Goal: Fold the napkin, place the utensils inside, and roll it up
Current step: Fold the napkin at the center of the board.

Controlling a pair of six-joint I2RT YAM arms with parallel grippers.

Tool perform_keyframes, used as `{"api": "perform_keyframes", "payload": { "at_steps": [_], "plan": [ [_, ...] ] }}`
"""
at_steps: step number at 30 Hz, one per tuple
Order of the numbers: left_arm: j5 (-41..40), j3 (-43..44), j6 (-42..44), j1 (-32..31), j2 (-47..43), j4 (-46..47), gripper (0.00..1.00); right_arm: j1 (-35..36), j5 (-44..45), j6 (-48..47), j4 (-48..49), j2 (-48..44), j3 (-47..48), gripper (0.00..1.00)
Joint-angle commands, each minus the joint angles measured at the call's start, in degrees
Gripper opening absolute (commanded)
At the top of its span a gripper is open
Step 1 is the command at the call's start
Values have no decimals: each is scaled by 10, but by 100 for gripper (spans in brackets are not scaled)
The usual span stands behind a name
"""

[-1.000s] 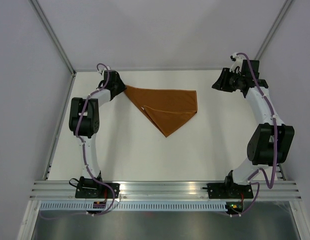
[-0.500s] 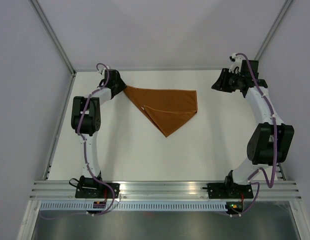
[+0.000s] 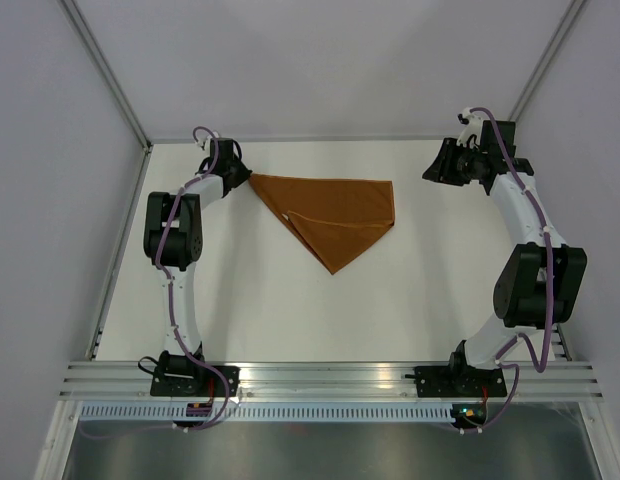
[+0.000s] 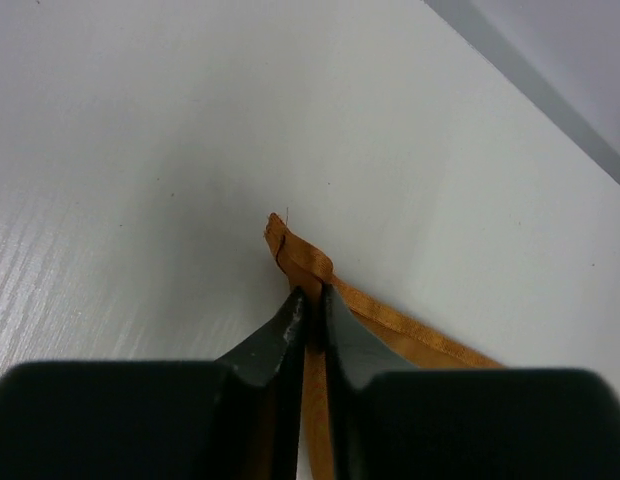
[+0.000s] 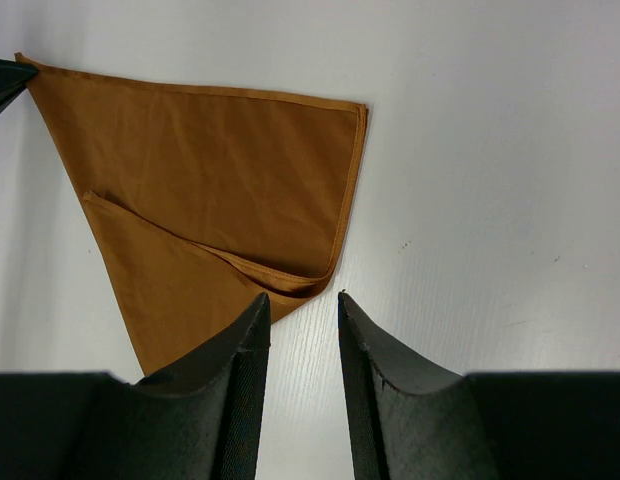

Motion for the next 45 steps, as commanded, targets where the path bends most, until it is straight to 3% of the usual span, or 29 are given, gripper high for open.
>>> {"api": "perform_keyframes", "payload": {
  "at_steps": [1, 5, 12, 19, 27, 37, 45],
  "plan": [
    [13, 19, -7, 2, 6, 20, 14, 1, -4, 3, -3, 3, 14, 39],
    [31, -3, 0, 2, -6, 56, 2, 3, -7, 4, -4, 3, 15, 39],
    [114, -73, 13, 2, -44, 180, 2, 15, -5, -2, -6, 4, 16, 39],
    [277, -117, 41, -4, -75, 304, 2, 37, -1, -16, -21, 18, 27, 38],
    [407, -152, 51, -29, -106, 378, 2, 78, 16, -30, -34, 39, 41, 38],
    [553, -149, 92, -91, -111, 364, 2, 99, 26, -43, -45, 53, 49, 38],
    [596, -164, 201, -143, -137, 249, 2, 100, 38, -44, -47, 54, 49, 38]
  ]
}}
